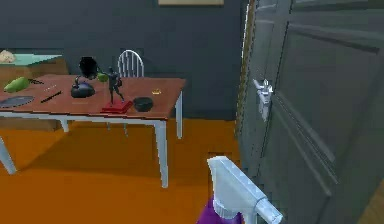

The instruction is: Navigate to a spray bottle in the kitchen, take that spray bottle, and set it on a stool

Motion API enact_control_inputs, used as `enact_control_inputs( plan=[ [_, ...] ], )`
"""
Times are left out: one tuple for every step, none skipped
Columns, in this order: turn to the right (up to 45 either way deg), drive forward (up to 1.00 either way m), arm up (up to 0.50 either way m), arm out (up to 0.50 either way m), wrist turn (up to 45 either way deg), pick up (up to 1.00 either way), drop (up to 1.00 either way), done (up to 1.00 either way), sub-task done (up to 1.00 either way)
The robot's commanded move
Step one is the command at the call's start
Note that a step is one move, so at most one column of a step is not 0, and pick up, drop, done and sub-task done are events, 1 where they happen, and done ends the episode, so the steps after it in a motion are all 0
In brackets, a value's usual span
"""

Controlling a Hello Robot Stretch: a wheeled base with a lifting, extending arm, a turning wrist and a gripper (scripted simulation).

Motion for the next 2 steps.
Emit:
enact_control_inputs(
  plan=[
    [-30.0, 0.00, 0.00, 0.00, 0.0, 0.00, 0.00, 0.00, 0.00],
    [45.0, 0.00, 0.00, 0.00, 0.0, 0.00, 0.00, 0.00, 0.00]
  ],
)
